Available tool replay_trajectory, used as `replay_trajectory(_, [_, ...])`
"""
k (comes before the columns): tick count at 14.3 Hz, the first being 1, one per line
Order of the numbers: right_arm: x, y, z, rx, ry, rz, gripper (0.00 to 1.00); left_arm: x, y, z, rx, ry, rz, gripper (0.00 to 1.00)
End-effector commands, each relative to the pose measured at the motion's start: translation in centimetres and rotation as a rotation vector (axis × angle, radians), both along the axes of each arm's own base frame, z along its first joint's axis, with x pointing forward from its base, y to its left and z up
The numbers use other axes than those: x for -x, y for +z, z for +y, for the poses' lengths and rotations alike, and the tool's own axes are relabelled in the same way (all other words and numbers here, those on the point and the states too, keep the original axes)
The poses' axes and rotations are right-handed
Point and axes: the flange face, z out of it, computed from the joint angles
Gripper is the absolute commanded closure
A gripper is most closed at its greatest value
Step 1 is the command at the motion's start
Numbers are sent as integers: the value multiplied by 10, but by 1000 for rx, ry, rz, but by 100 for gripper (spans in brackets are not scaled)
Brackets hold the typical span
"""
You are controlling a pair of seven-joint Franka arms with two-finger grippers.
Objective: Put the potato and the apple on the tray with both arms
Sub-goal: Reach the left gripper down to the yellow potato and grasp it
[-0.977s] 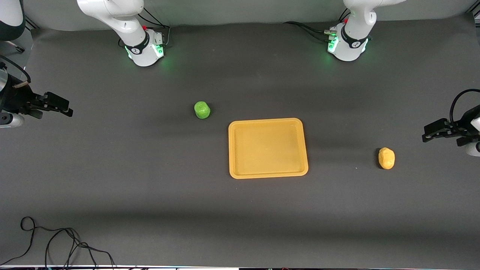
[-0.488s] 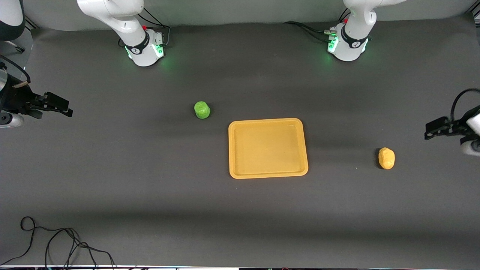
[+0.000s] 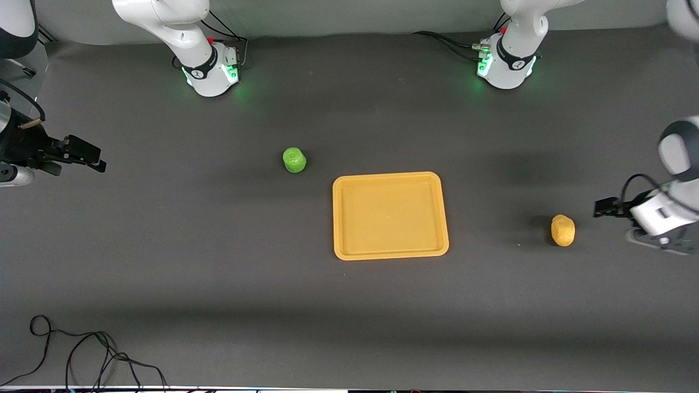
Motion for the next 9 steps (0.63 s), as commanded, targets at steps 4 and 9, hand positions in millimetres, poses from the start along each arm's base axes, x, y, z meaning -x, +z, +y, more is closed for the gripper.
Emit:
replay_trajectory(4, [-8,-4,22,9,52,11,0,11,-101,-31,18,-86,-38,1])
replay_trajectory(9, [3,-23,80,12,121,59,0,6,-87,-37,33,-97,-16,100])
